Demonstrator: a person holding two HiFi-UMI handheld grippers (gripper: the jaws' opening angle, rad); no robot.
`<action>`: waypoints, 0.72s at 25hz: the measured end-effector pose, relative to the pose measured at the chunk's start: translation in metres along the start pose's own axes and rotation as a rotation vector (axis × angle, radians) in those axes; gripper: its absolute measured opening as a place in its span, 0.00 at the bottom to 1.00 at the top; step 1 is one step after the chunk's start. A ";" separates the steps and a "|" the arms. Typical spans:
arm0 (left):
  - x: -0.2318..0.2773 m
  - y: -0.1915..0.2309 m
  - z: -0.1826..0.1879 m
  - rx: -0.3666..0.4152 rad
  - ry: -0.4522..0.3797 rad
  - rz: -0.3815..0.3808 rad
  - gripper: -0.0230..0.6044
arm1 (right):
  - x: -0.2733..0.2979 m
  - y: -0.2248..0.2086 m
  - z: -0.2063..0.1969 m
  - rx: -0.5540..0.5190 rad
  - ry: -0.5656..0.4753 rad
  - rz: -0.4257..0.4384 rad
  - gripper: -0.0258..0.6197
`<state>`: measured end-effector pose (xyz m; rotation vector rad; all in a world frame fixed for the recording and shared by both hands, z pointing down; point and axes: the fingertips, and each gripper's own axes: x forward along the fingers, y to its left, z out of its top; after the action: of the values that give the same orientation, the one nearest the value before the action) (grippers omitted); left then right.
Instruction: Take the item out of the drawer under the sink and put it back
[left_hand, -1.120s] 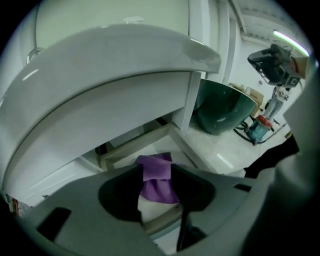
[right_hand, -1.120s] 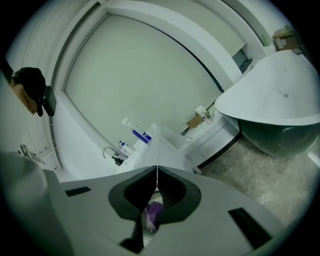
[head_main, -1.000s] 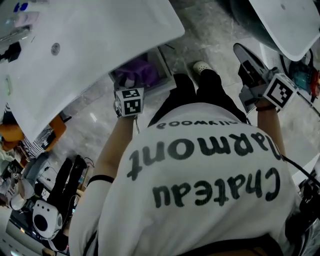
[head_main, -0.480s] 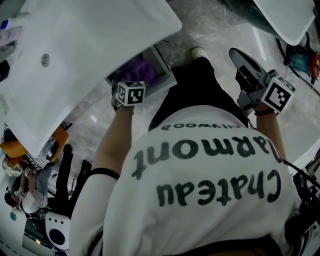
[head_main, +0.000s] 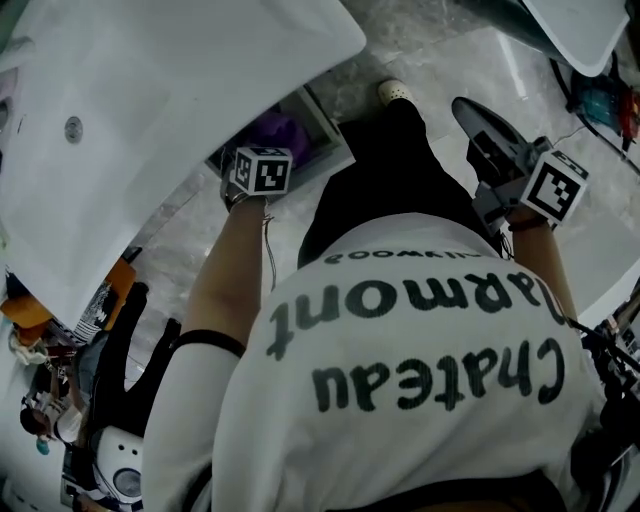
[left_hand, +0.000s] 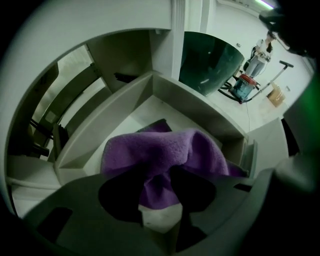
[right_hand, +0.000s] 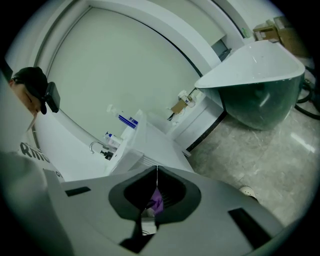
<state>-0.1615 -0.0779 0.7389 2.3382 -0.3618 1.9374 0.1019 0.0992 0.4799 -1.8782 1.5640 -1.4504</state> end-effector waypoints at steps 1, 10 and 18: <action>0.002 -0.001 0.002 -0.005 0.003 -0.003 0.28 | -0.001 -0.001 0.001 -0.005 0.001 -0.003 0.06; 0.011 0.000 0.001 -0.035 0.007 0.055 0.28 | -0.001 -0.005 -0.009 -0.002 0.021 -0.014 0.06; 0.014 0.009 -0.001 -0.132 -0.001 0.074 0.17 | -0.001 -0.012 -0.010 0.023 0.027 -0.005 0.06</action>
<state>-0.1627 -0.0882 0.7517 2.2743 -0.5653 1.8806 0.1007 0.1078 0.4922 -1.8582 1.5493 -1.4957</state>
